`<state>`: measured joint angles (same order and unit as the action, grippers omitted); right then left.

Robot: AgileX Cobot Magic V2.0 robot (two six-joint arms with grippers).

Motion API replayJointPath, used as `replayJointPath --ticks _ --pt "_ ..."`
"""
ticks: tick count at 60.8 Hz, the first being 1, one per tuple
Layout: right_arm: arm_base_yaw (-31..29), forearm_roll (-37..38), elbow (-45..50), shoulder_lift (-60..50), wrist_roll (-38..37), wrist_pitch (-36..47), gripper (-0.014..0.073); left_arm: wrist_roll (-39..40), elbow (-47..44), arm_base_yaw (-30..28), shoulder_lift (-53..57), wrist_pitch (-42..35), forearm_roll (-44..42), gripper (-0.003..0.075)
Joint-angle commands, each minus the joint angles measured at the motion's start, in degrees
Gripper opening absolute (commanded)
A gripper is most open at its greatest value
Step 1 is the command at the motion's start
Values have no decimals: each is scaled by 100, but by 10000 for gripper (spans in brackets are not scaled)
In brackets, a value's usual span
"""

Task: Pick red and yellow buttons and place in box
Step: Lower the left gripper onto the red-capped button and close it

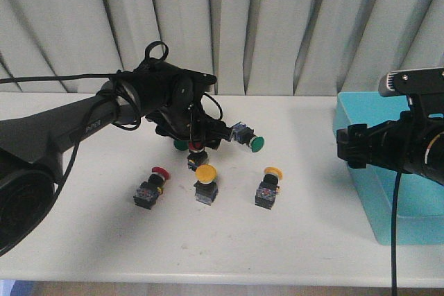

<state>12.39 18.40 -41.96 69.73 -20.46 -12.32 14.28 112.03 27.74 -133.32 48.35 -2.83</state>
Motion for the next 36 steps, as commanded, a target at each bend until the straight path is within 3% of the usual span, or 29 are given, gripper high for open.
replayJointPath --ticks 1,12,20,31,36 --pt "2 31 -207 -109 47 363 596 18 198 9 289 -209 8 594" --pt "2 -82 -207 -109 47 345 593 18 228 9 157 -219 12 483" --pt "2 -82 -207 -109 47 307 593 18 228 9 157 -323 12 318" --pt "2 -82 -207 -53 47 205 593 18 228 9 157 -375 12 8" --pt "2 -82 -207 -3 58 200 593 10 301 9 175 -340 6 -8"
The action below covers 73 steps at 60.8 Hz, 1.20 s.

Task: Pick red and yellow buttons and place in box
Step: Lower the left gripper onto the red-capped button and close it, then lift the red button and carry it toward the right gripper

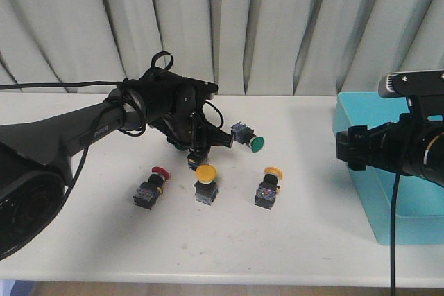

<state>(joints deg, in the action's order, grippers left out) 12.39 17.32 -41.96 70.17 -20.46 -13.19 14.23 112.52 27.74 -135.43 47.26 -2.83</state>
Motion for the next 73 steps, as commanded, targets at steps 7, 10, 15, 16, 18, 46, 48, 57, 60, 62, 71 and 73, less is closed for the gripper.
replayJointPath --ticks 7,10,15,16,18,46,48,57,60,62,71,73 --pt "2 63 -207 27 264 302 593 21 670 9 479 21 17 -8" --pt "2 57 -207 27 453 345 593 41 902 9 559 112 17 -8" --pt "2 43 -207 7 680 517 593 78 1280 9 786 166 204 -8" --pt "2 35 -207 7 722 566 593 78 1344 9 837 166 337 -8" --pt "2 35 -207 -6 784 654 593 72 1461 9 918 155 492 -8" --pt "1167 58 -207 -327 2113 1353 593 -2425 1766 9 1923 957 4208 -8" --pt "1232 58 -207 -365 2165 1376 593 -2425 1766 9 1923 1145 4275 -8" --pt "1250 58 -207 -458 2171 1414 593 -2429 1766 78 1952 1591 4354 -8" --pt "1250 58 -207 -459 2171 1421 593 -2429 1766 99 1985 1591 4396 -8" --pt "1250 45 -207 -459 2165 1448 593 -2429 1766 147 1992 1604 4411 -8" --pt "1250 24 -207 -459 2165 1647 593 -2429 1766 304 2015 1715 4469 -8" --pt "1250 17 -207 -459 2165 1668 593 -2429 1766 347 2015 1716 4474 -8"
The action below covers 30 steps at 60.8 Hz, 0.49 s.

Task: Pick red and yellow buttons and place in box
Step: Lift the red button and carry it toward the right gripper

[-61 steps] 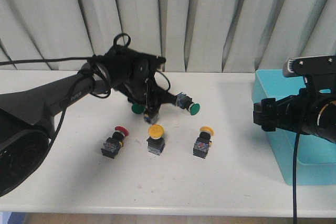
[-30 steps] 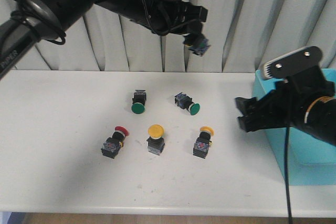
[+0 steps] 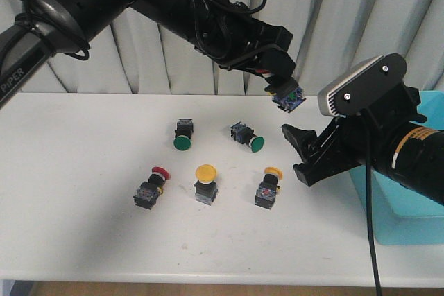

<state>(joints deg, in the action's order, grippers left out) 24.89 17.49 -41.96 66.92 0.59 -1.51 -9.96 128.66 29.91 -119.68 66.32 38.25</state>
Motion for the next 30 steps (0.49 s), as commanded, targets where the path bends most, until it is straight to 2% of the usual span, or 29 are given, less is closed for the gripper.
replayJointPath --ticks 1,21,26,30 --pt "0 1 -207 -134 60 500 593 -10 152 152 440 -197 366 -8" --pt "-16 -29 -207 -134 -59 585 587 -10 152 483 440 -177 610 -8" --pt "-16 -29 -207 -134 -59 610 548 5 152 502 446 -175 621 -8" --pt "-16 -29 -207 -134 -91 642 485 92 152 524 457 -186 615 -8"
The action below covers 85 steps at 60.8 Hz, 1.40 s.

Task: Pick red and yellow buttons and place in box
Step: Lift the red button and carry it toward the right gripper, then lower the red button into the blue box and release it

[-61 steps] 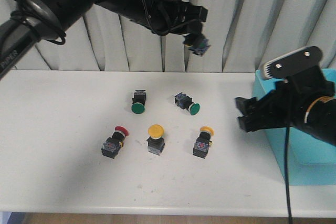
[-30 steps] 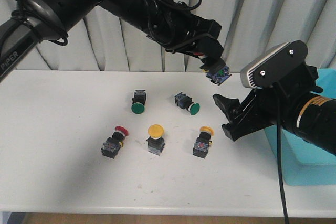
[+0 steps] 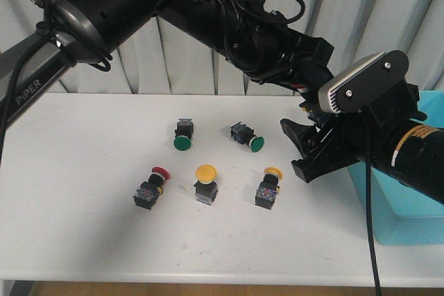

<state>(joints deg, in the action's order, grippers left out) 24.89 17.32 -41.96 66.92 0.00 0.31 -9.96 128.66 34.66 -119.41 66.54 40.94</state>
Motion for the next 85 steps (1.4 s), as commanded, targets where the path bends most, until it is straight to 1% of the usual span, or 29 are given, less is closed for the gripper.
replayJointPath --ticks 1,5,9,15,19,26,33,36,44,50,54,59,64,68,73,76,80,83,85 --pt "-16 -11 -207 -134 -32 460 451 111 152 54 431 -217 345 -8" --pt "-16 -11 -207 -134 -32 460 341 151 152 71 443 -217 346 -6" --pt "-16 -6 -207 -134 0 460 178 165 152 76 448 -217 346 -4" --pt "-16 -6 -207 -134 0 449 -14 165 152 118 448 -218 286 8" --pt "-16 -4 -207 -134 0 450 -12 124 152 132 448 -218 274 28" --pt "-16 -4 -207 -134 0 405 -7 -183 152 179 448 -252 246 101" --pt "-16 -4 -207 -134 0 353 -6 -488 152 187 448 -253 244 224" --pt "-16 -4 -207 -134 0 338 -5 -580 152 187 448 -253 244 307" --pt "-16 -9 -207 -134 0 324 -4 -620 152 187 484 -288 235 475" --pt "-16 -9 -207 -134 0 291 -3 -648 152 181 583 -398 208 568" --pt "-16 -9 -207 -134 0 276 -3 -744 152 181 734 -477 40 604" --pt "-21 -9 -207 -134 0 275 -3 -823 152 181 962 -568 -474 620" --pt "-133 -37 -227 -134 -54 275 -3 -818 152 181 1283 -628 -1159 608" --pt "-345 -217 -302 -134 -146 183 -3 -811 152 181 1570 -691 -1704 590" --pt "-838 -536 -509 -134 -269 -31 -1 -752 152 181 1942 -781 -2483 559" --pt "-1178 -631 -650 -103 -290 -161 0 -568 152 181 2168 -837 -3097 536" --pt "-1641 -672 -953 24 -296 -366 0 -138 152 181 2444 -856 -3976 505" --pt "-1991 -763 -1206 183 -348 -640 1 218 152 181 2596 -831 -4772 483" --pt "-2214 -881 -1398 328 -354 -876 2 458 152 181 2665 -803 -5148 468"
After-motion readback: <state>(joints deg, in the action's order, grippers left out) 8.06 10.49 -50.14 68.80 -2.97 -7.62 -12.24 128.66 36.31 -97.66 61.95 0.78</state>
